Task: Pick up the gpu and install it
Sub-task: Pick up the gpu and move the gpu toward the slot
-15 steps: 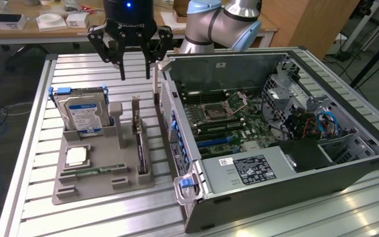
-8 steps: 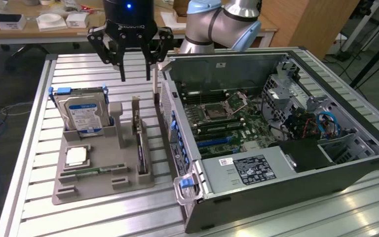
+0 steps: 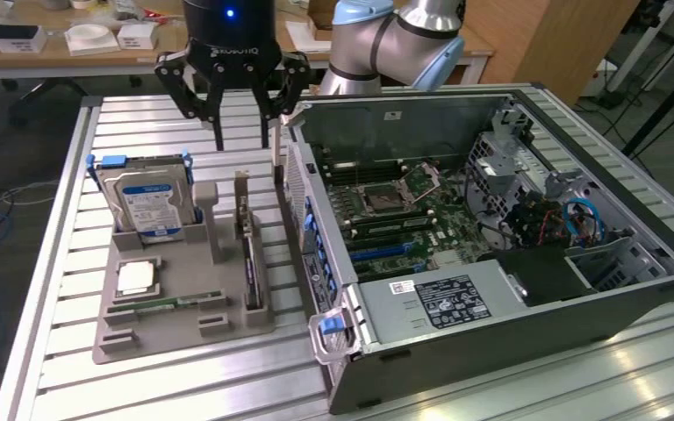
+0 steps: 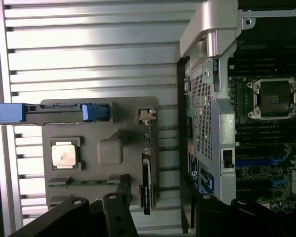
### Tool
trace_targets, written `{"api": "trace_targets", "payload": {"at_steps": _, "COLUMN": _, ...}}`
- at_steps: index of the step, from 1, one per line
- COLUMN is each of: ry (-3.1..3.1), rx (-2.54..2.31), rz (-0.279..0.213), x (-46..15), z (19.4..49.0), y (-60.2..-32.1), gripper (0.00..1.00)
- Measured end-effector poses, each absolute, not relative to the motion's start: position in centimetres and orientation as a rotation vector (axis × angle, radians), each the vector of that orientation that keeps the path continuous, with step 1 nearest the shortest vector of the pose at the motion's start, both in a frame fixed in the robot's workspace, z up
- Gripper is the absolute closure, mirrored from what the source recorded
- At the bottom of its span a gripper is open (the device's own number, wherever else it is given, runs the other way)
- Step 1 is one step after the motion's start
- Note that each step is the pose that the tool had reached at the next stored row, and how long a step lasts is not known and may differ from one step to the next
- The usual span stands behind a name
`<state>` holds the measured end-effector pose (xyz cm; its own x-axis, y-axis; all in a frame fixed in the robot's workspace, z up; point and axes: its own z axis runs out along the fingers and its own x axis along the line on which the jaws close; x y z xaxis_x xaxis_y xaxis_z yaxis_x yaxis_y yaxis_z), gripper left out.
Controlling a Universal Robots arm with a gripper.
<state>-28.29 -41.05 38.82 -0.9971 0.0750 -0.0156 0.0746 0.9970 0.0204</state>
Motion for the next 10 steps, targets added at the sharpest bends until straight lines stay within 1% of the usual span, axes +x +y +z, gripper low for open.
{"api": "trace_targets", "payload": {"at_steps": 10, "ry": 3.123, "rx": 0.117, "rz": 0.017, "x": -28.3, "z": 38.7, "y": -42.3, "gripper": 0.47}}
